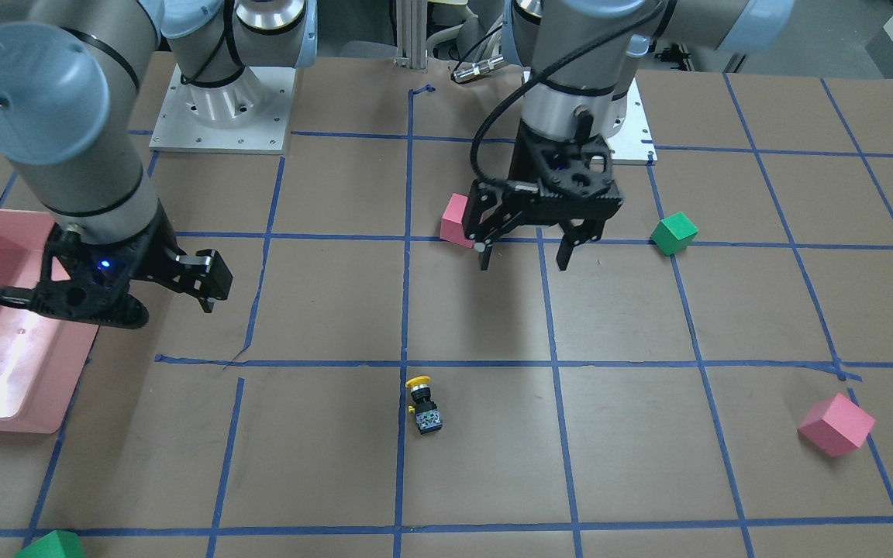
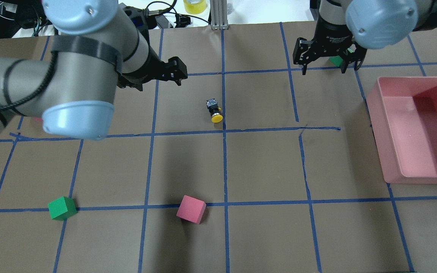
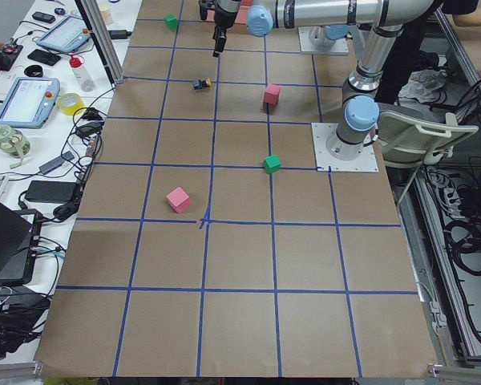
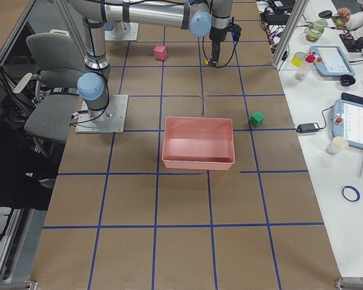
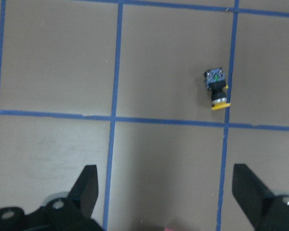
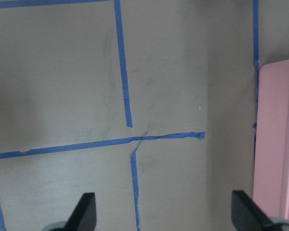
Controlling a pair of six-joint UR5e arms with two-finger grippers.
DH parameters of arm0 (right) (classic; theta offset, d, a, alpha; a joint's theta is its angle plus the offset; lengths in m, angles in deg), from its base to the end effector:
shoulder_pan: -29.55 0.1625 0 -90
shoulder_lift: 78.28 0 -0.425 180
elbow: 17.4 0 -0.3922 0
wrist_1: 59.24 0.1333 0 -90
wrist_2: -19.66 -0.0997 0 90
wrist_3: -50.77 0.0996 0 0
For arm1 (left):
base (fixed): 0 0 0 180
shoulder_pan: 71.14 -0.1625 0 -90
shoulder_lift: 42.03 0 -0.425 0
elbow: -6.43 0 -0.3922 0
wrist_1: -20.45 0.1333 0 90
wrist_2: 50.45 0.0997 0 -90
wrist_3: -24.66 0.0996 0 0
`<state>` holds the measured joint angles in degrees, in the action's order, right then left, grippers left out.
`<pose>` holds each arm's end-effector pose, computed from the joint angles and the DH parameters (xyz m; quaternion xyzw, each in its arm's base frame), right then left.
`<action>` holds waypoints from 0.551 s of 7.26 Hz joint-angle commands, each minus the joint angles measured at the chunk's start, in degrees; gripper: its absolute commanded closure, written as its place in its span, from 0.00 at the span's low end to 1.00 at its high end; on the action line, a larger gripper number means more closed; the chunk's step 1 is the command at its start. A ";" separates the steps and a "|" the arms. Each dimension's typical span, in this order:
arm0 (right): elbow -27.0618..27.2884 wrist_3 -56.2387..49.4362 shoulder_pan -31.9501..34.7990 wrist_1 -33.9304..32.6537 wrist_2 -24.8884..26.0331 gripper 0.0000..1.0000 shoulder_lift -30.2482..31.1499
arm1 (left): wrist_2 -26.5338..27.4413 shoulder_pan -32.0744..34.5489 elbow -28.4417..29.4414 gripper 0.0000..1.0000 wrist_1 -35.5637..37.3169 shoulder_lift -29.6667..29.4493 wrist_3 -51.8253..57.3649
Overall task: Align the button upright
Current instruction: 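Move the left gripper over the lying button while the right arm withdraws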
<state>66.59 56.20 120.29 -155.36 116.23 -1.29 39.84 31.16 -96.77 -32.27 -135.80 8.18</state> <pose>0.1294 -0.5815 0.4283 -0.0404 -0.9975 -0.0046 0.0576 -0.2429 -0.4907 0.4133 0.0363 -0.9837 0.1714 0.0414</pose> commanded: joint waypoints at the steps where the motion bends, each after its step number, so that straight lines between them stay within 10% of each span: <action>1: -0.31 -1.39 -0.65 -0.28 0.02 0.00 0.88 | 4.85 4.82 -6.72 0.00 20.29 -5.69 -6.51; 4: 0.92 -1.48 -0.56 0.06 -13.08 0.00 4.66 | 17.79 14.23 -7.45 0.06 34.12 -16.49 -19.46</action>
<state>67.12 54.80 119.82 -155.46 106.45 2.47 52.97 41.70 -103.94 -4.61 -147.43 -7.70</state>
